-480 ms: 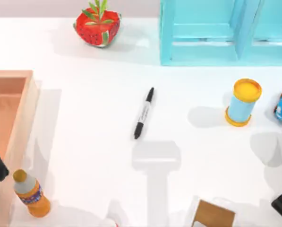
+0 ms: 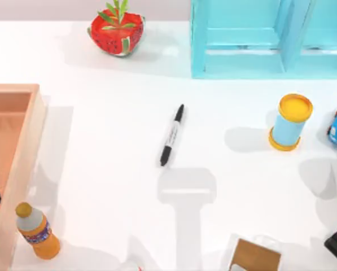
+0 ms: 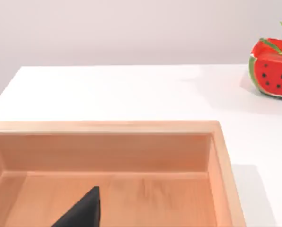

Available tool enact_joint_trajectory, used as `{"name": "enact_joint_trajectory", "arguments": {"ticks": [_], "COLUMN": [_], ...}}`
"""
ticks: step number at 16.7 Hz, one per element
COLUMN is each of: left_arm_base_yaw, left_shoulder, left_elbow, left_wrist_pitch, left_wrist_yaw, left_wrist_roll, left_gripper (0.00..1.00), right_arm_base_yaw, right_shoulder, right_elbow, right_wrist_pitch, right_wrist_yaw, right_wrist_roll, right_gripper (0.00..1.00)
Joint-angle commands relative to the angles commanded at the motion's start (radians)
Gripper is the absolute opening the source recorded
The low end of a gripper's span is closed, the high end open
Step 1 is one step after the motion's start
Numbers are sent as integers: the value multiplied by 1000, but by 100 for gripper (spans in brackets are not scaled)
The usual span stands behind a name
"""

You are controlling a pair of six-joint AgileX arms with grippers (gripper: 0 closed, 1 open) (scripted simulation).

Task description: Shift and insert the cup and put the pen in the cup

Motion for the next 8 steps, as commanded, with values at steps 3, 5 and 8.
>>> {"name": "enact_joint_trajectory", "arguments": {"ticks": [3, 5, 8], "left_arm_base_yaw": [31, 55, 91], "left_shoulder": [245, 438, 741], "left_elbow": [209, 369, 616], "left_wrist_pitch": [-179, -314, -526], "left_wrist_yaw": [0, -1, -1], "left_wrist_roll": [34, 59, 98], "left_gripper": [100, 100, 100], "right_arm_base_yaw": [0, 0, 0], "right_shoulder": [0, 0, 0], "right_elbow": [0, 0, 0], "right_wrist_pitch": [0, 0, 0], "right_wrist_yaw": [0, 0, 0], "right_wrist_roll": [0, 0, 0], "right_gripper": [100, 100, 100]}}
